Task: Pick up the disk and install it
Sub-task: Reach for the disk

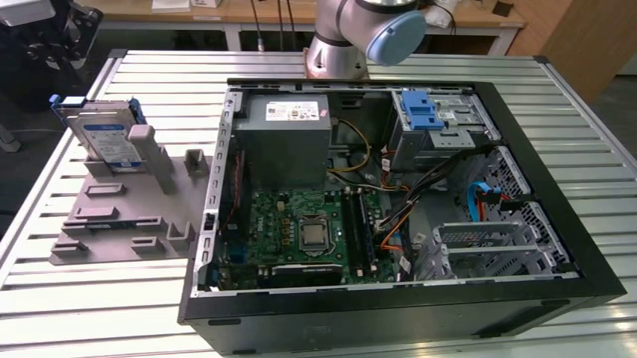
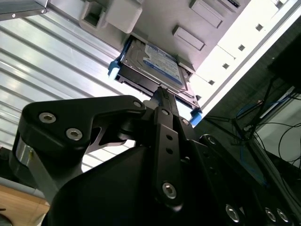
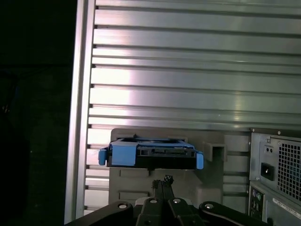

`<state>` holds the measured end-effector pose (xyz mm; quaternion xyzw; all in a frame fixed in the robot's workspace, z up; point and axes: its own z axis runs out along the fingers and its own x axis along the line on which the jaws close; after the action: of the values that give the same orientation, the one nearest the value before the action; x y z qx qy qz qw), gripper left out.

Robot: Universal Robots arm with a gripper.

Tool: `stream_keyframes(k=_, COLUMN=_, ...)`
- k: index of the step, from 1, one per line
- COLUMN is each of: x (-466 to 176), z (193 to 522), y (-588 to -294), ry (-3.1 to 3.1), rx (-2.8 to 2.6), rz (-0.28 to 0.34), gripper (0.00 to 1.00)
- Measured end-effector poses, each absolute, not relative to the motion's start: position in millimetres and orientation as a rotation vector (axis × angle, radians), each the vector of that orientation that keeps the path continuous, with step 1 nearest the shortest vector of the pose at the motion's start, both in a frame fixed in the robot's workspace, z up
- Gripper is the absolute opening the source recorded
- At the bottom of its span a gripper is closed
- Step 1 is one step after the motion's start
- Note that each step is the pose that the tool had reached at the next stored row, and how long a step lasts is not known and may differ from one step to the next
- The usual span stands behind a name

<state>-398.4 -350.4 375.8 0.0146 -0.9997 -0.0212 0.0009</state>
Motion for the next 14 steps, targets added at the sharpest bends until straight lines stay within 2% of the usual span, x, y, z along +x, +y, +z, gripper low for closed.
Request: stream_keyframes(k=14, x=-411, z=375, y=-350, ry=-3.139, rx=0.046, rz=-0.067, gripper=0.11)
